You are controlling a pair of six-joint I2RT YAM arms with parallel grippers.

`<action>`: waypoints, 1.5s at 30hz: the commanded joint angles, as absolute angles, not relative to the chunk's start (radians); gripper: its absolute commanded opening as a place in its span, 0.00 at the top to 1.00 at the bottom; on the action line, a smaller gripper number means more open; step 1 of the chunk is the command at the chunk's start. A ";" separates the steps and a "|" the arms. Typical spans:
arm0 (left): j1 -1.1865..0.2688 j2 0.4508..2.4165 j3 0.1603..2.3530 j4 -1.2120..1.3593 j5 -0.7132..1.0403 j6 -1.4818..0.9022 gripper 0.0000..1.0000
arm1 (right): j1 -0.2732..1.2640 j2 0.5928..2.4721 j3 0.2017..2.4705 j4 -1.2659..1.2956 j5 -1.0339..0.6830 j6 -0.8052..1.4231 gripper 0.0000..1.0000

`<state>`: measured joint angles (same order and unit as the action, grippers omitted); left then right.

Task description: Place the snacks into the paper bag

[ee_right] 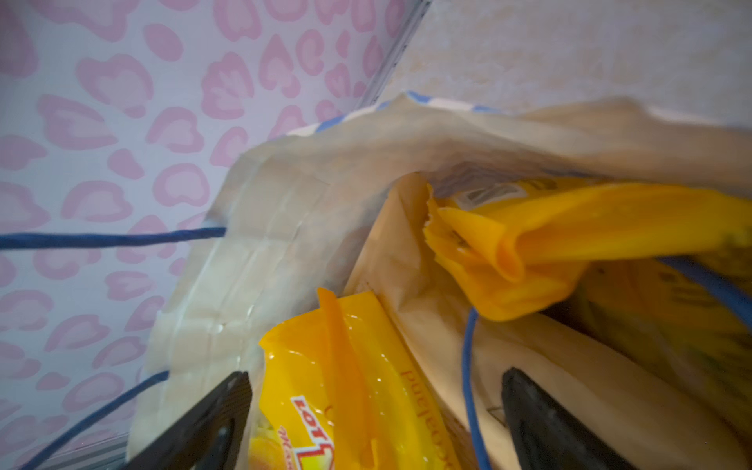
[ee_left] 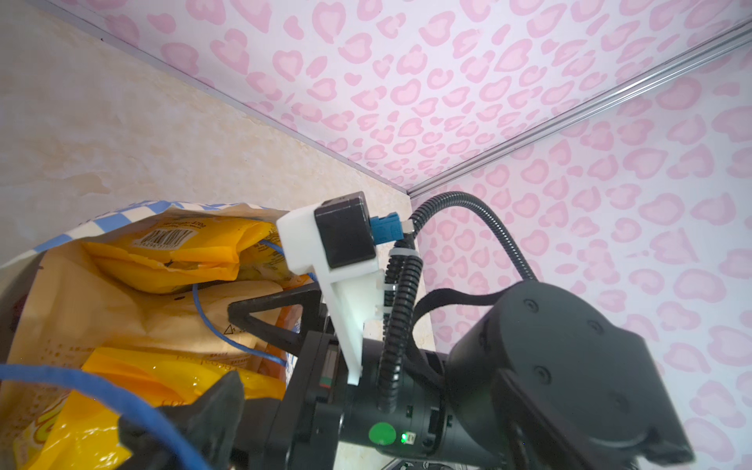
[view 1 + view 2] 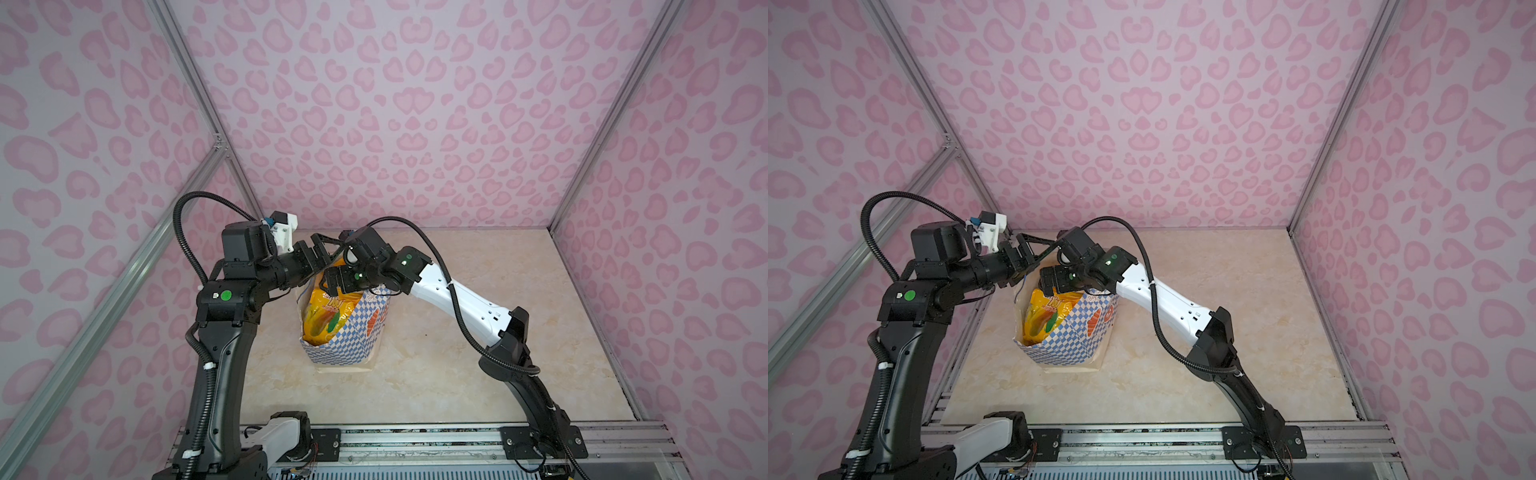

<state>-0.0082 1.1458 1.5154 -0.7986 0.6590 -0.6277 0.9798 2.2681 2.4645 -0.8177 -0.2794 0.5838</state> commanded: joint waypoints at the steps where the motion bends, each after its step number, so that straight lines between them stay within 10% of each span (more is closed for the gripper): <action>1: -0.008 1.134 1.523 -0.765 0.689 -0.632 0.02 | 0.963 2.286 2.489 -0.753 -0.395 0.584 0.02; 7: -0.008 1.114 1.525 -0.790 0.669 -0.618 0.02 | 0.949 2.295 2.490 -0.704 -0.522 0.591 0.02; 17: -0.008 1.116 1.501 -0.783 0.649 -0.621 0.02 | 0.915 2.058 2.241 -0.702 -0.098 0.641 0.02; 45: -0.008 1.103 1.470 -0.790 0.624 -0.606 0.02 | 0.928 2.024 2.090 -0.544 -0.026 0.967 0.01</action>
